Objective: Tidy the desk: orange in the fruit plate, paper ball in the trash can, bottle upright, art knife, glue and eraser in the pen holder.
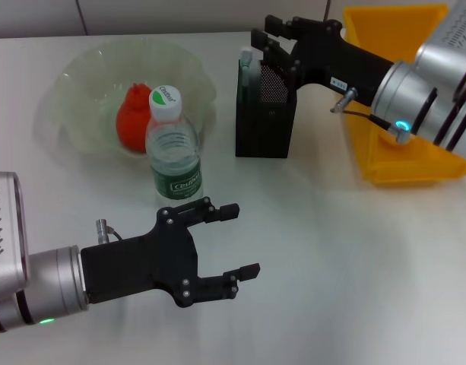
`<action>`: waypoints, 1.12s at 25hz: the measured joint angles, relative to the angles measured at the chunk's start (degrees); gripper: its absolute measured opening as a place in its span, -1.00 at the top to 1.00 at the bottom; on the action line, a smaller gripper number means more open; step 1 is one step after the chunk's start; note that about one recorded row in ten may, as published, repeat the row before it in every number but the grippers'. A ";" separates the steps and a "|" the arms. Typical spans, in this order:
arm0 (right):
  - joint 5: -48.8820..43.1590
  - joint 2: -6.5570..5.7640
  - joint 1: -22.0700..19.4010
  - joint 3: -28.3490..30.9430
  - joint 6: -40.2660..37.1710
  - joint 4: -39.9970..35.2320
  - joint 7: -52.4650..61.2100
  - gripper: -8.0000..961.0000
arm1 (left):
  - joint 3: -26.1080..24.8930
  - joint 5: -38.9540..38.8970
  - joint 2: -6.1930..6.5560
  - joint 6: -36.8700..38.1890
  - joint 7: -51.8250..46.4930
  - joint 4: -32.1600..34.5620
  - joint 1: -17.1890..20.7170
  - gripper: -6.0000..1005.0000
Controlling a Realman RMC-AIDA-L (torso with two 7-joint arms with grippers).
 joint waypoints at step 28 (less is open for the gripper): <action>-18.58 -0.49 -29.23 -15.90 -31.21 -25.89 12.75 -0.67 | -2.43 3.92 3.47 2.18 -5.25 0.51 1.07 -0.57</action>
